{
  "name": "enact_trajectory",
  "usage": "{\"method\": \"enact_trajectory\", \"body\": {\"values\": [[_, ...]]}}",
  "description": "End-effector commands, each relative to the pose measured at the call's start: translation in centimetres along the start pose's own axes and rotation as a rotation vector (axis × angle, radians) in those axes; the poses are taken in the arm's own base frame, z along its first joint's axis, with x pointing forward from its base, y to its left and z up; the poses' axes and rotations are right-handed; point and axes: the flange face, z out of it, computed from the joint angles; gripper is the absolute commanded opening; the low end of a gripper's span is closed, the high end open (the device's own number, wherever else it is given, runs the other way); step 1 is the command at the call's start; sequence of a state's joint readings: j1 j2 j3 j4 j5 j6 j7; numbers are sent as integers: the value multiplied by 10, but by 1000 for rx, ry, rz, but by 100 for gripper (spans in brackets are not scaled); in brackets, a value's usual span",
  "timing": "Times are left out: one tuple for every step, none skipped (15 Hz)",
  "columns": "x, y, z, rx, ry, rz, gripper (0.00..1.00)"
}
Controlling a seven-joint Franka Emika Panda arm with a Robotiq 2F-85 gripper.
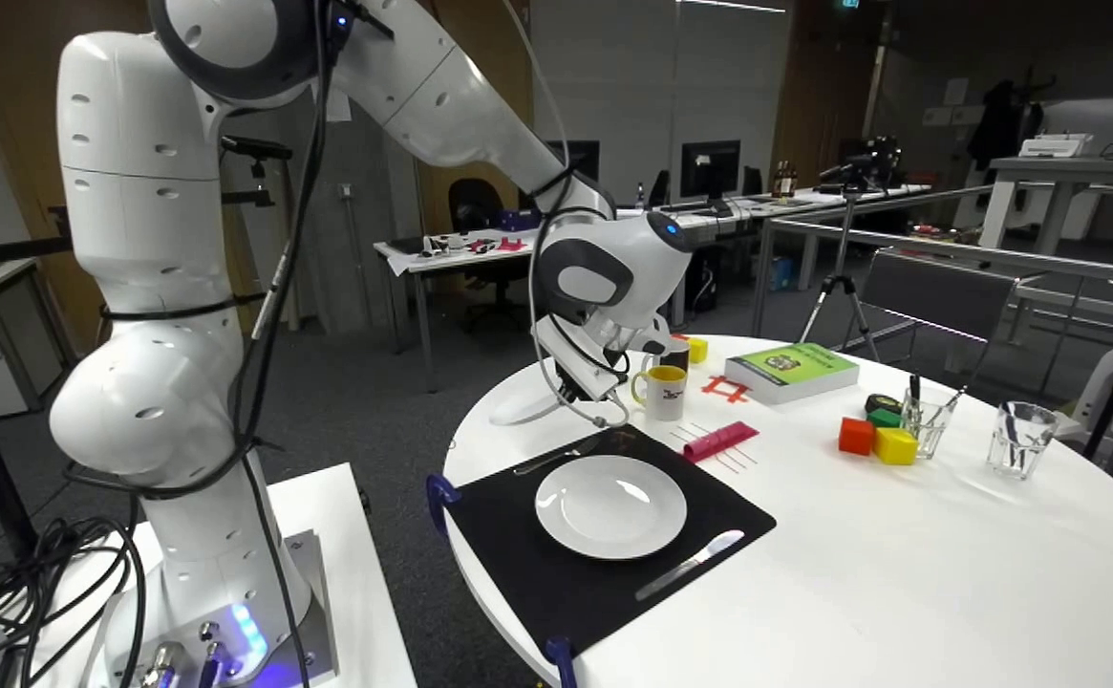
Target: Put the plate over the other
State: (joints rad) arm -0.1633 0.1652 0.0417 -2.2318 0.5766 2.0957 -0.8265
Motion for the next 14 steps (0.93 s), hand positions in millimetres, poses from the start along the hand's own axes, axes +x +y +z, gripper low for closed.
{"method": "enact_trajectory", "body": {"values": [[-51, 3, -30, -1, 117, 78, 1], [-61, 8, -33, 7, 139, 104, 1], [-67, 8, -37, 22, 157, 117, 1], [-73, 7, -39, 28, 169, 133, 1], [-55, 17, -30, 21, 106, 128, 1], [-59, 19, -31, 21, 109, 135, 4], [-60, 20, -30, 22, 107, 137, 4], [-60, 20, -28, 24, 103, 138, 4], [-59, 20, -25, 25, 98, 138, 4], [-58, 20, -24, 27, 94, 137, 4], [-58, 20, -23, 27, 92, 135, 4], [-58, 19, -22, 27, 92, 134, 4], [-58, 19, -22, 27, 92, 134, 4], [-57, 19, -22, 27, 92, 134, 4]]}}
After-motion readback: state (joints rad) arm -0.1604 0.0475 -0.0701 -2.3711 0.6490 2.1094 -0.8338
